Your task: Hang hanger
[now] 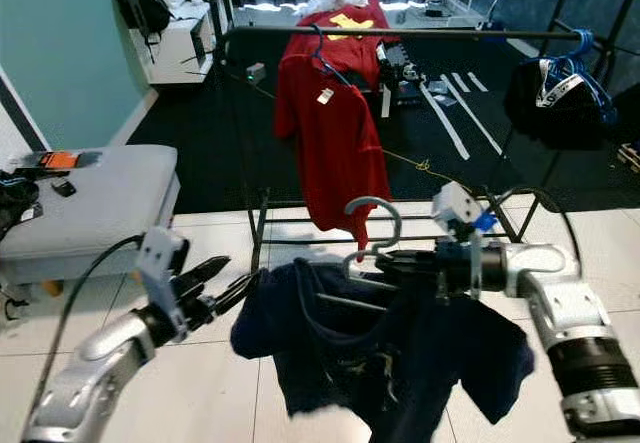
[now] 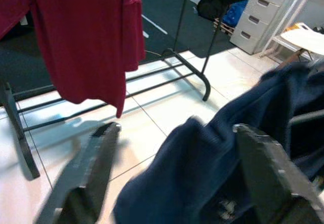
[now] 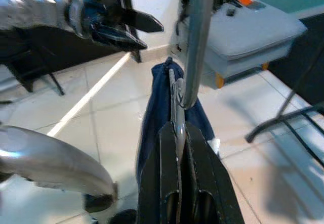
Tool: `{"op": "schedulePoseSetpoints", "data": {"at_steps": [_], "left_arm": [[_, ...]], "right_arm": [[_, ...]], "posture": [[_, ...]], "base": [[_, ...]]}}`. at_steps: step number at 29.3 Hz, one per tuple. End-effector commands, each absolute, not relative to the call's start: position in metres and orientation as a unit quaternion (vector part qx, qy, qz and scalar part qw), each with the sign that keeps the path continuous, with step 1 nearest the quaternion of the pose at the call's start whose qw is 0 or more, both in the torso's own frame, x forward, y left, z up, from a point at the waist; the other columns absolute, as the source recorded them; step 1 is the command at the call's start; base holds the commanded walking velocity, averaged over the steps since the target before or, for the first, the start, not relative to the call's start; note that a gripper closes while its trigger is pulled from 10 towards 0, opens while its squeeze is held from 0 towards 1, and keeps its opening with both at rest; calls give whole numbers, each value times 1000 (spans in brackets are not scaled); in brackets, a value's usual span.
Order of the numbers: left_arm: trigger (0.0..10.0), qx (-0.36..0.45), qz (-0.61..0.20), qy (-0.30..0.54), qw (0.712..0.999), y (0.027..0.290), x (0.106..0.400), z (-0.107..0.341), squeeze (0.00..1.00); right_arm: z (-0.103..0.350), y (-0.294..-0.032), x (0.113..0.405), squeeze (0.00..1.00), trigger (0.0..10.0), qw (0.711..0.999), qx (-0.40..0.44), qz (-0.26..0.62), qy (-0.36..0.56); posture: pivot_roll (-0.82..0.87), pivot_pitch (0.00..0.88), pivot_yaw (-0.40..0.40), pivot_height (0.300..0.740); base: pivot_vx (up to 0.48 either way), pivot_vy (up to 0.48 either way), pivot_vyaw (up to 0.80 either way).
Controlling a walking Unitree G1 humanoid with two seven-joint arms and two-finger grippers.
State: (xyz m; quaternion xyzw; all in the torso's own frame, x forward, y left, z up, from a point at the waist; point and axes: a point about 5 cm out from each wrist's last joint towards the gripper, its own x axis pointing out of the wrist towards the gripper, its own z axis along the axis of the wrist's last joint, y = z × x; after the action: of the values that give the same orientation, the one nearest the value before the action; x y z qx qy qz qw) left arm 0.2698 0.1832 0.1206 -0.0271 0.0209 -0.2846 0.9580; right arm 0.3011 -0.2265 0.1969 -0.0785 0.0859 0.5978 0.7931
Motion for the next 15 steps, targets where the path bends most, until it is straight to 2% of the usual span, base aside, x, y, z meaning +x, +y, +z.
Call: {"op": "schedulePoseSetpoints", "data": {"at_steps": [1, 8, 11, 15], "left_arm": [[10000, -26, -299, 14, 954, 184, 267, 125, 1000], [10000, -22, -329, 6, 944, 172, 266, 131, 1000], [10000, -30, -365, -9, 930, 154, 271, 140, 1000], [10000, -31, -373, -17, 927, 148, 277, 143, 1000]], "right_arm": [[212, -224, 300, 0, 10000, 782, -68, 617, 60], [217, -223, 300, 0, 10000, 778, -59, 624, 52], [218, -211, 304, 0, 10000, 787, -62, 613, 31], [215, -205, 308, 0, 10000, 796, -68, 601, 27]], "posture": [[-2, 54, -10, 740], [-6, 55, -6, 740], [-12, 56, -4, 740], [-11, 57, -2, 740]], "base": [[0, 0, 0], [0, 0, 0], [0, 0, 0], [0, 0, 0]]}}
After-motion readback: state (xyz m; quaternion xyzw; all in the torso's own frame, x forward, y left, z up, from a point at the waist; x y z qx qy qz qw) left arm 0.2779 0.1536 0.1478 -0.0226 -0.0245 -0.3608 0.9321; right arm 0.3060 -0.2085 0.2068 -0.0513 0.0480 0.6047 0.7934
